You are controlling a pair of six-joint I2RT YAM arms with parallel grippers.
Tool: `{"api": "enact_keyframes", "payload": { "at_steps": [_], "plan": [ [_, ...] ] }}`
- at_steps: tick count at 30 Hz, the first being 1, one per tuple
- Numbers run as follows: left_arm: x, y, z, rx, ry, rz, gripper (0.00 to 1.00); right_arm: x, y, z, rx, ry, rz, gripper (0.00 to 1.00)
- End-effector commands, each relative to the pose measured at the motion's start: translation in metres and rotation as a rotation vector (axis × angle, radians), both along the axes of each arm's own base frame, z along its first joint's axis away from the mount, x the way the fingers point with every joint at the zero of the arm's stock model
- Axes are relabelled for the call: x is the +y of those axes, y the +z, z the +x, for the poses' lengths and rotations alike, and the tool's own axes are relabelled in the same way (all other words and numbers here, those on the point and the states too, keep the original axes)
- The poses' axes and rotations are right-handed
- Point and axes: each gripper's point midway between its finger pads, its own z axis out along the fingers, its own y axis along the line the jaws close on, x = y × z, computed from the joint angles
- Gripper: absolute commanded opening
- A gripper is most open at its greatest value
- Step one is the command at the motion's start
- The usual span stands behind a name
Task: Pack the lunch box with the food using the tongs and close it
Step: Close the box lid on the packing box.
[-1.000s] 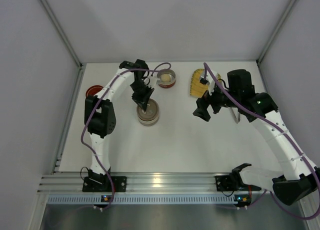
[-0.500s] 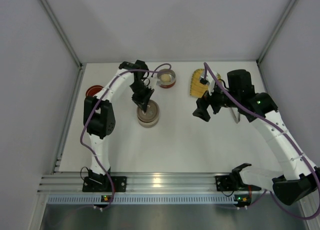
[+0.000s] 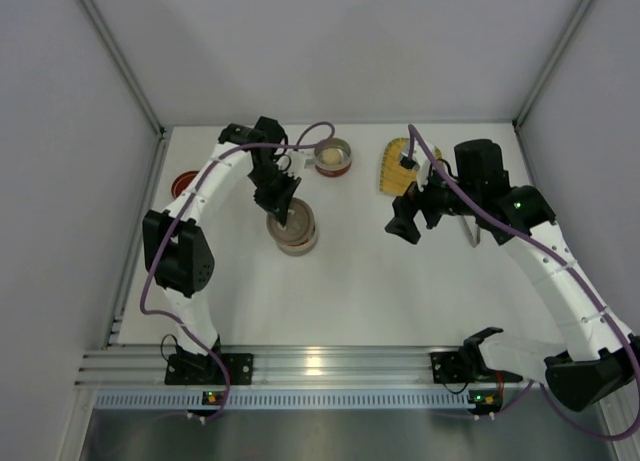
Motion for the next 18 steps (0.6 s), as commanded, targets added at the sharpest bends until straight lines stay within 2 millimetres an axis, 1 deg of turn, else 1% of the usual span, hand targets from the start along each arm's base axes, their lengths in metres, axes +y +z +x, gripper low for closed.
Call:
{"api": "enact_keyframes", "payload": {
  "at_steps": [1, 6, 11, 18],
  "plan": [
    [0.018, 0.002, -0.050, 0.179, -0.034, 0.062, 0.00, 0.001, 0.020, 0.004, -0.060, -0.001, 0.049, 0.99],
    [0.018, -0.009, -0.048, 0.206, -0.048, 0.073, 0.00, 0.001, 0.017, 0.006, -0.051, -0.007, 0.046, 0.99],
    [0.012, -0.011, -0.036, 0.203, -0.043, 0.060, 0.00, 0.000, 0.017, 0.006, -0.053, -0.010, 0.043, 0.99],
    [0.007, -0.019, -0.026, 0.216, -0.043, 0.058, 0.00, -0.001, 0.013, 0.007, -0.053, -0.017, 0.041, 0.99]
  ]
}}
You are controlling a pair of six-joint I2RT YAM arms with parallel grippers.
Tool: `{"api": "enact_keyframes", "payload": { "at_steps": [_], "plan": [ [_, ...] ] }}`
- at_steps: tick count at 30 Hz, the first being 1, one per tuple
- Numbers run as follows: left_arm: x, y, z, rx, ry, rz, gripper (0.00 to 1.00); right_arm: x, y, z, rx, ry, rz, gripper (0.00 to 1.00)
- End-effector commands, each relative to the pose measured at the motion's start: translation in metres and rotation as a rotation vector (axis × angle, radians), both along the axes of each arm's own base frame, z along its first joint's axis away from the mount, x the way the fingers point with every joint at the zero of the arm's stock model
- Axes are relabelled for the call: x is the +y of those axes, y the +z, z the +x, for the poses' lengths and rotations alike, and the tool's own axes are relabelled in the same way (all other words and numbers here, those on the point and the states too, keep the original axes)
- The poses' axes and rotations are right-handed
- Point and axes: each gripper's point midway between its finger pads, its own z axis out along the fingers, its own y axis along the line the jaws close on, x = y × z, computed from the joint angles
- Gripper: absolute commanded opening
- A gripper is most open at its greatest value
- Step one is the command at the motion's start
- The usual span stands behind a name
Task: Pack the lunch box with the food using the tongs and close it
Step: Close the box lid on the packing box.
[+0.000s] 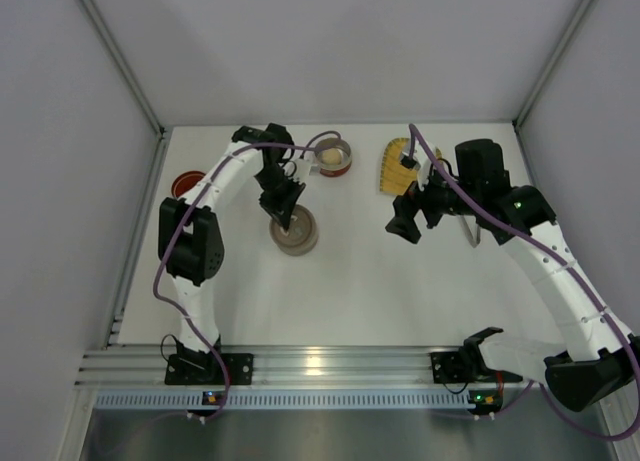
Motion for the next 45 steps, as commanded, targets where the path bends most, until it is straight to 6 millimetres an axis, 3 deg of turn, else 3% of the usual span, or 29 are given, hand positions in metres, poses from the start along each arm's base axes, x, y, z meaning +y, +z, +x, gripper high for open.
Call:
{"api": "enact_keyframes", "payload": {
  "at_steps": [1, 16, 28, 45],
  "plan": [
    [0.007, 0.015, -0.027, 0.118, -0.019, 0.024, 0.00, 0.000, 0.013, 0.006, -0.055, -0.011, 0.040, 0.99],
    [0.003, -0.009, -0.012, 0.159, -0.023, 0.046, 0.00, -0.002, 0.003, 0.004, -0.048, -0.007, 0.023, 0.99],
    [-0.009, -0.003, -0.004, 0.132, 0.003, -0.002, 0.21, -0.001, 0.004, 0.003, -0.048, -0.002, 0.029, 0.99],
    [-0.009, -0.003, 0.001, 0.028, 0.083, -0.020, 0.25, -0.001, 0.005, 0.003, -0.051, -0.002, 0.031, 0.99]
  ]
}}
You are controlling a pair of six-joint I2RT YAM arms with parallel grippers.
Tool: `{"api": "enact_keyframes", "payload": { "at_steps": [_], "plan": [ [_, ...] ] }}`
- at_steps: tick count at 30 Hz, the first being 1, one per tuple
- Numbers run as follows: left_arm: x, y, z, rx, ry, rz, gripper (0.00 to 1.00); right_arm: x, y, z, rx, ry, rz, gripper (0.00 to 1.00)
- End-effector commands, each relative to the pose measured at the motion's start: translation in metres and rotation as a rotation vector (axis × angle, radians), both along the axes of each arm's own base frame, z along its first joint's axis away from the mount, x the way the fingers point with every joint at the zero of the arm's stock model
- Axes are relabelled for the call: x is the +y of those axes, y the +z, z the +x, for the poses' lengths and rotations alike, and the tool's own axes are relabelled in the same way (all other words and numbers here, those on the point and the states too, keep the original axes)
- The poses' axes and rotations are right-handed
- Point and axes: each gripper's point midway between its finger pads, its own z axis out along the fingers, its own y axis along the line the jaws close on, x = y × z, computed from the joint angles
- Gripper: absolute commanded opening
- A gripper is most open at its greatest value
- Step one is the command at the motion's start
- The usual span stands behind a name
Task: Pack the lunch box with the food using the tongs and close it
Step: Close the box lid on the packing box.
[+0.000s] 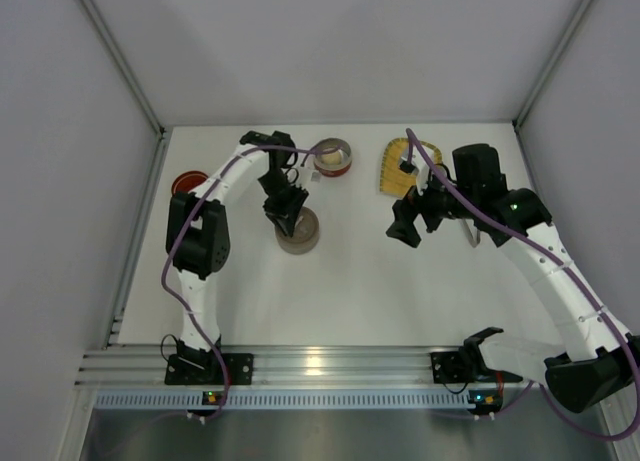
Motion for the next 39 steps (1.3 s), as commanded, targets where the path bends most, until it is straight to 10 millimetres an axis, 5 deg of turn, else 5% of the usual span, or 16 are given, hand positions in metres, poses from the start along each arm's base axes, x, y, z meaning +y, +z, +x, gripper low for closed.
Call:
{"api": "enact_keyframes", "payload": {
  "at_steps": [1, 9, 14, 19, 20, 39],
  "plan": [
    [0.000, 0.026, 0.001, -0.091, 0.031, -0.023, 0.26, 0.002, 0.021, 0.006, -0.082, 0.003, 0.047, 0.99],
    [-0.002, 0.039, 0.009, -0.232, 0.053, -0.024, 0.41, 0.002, 0.021, 0.006, -0.079, 0.003, 0.048, 0.99],
    [-0.002, 0.057, 0.013, -0.345, 0.075, -0.048, 0.71, 0.001, 0.022, 0.006, -0.084, 0.002, 0.046, 1.00],
    [-0.002, 0.087, 0.015, -0.592, 0.071, -0.045, 0.83, 0.001, 0.022, 0.006, -0.084, 0.000, 0.044, 0.99],
    [0.002, 0.078, 0.009, -0.597, 0.069, -0.027, 0.85, 0.000, 0.022, 0.006, -0.084, -0.001, 0.043, 0.99],
    [-0.014, 0.043, 0.023, -0.650, 0.087, 0.074, 0.72, 0.000, 0.017, 0.008, -0.075, -0.005, 0.037, 0.99]
  ]
}}
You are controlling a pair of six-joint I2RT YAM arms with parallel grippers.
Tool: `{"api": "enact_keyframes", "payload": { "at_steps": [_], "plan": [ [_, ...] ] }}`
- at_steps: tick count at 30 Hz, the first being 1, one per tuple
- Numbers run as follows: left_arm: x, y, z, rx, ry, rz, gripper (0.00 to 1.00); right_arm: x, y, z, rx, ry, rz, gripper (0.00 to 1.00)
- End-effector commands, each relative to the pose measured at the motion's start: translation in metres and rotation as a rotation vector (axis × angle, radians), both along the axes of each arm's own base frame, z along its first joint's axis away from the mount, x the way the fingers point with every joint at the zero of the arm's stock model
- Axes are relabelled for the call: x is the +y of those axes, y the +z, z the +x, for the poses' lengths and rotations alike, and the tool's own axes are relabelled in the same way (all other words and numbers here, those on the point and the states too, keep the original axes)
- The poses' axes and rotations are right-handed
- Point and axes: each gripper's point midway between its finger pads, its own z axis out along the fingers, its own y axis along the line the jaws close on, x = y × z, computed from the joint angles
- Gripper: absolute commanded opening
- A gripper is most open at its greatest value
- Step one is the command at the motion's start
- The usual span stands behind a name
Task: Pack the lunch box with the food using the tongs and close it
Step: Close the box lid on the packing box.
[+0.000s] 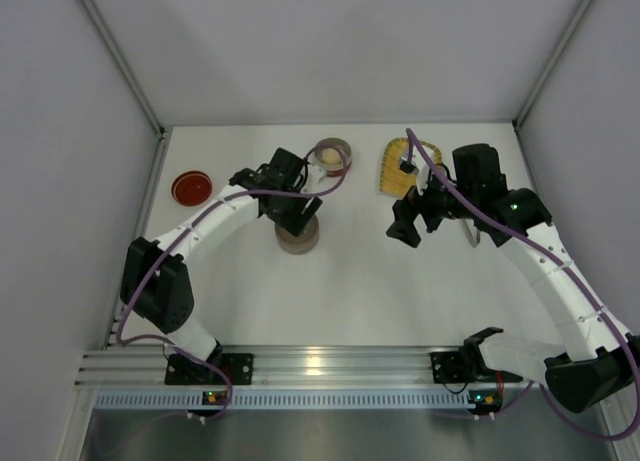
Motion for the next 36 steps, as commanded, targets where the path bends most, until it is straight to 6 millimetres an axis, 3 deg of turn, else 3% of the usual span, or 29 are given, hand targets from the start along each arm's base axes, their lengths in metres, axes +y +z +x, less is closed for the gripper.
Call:
{"api": "enact_keyframes", "payload": {
  "at_steps": [1, 7, 23, 28, 34, 35, 36],
  "plan": [
    [-0.007, 0.003, 0.019, -0.049, 0.024, -0.011, 0.71, 0.000, 0.017, 0.009, -0.075, -0.007, 0.037, 0.99],
    [-0.010, -0.016, 0.025, -0.027, 0.030, 0.017, 0.63, 0.001, 0.018, 0.010, -0.080, -0.004, 0.041, 0.99],
    [-0.022, -0.028, 0.043, -0.001, 0.057, 0.026, 0.45, -0.002, 0.019, 0.010, -0.085, -0.015, 0.045, 0.99],
    [-0.020, -0.035, 0.038, 0.030, 0.058, 0.037, 0.36, -0.002, 0.019, 0.009, -0.088, -0.015, 0.043, 0.99],
    [-0.016, -0.034, 0.036, 0.031, 0.068, 0.050, 0.32, -0.003, 0.020, 0.010, -0.092, -0.016, 0.043, 0.99],
    [-0.015, -0.033, 0.035, 0.032, 0.071, 0.051, 0.30, -0.002, 0.021, 0.010, -0.092, -0.016, 0.044, 0.99],
    [-0.016, -0.032, 0.035, 0.032, 0.069, 0.051, 0.21, -0.003, 0.021, 0.010, -0.091, -0.017, 0.043, 0.99]
  ]
}}
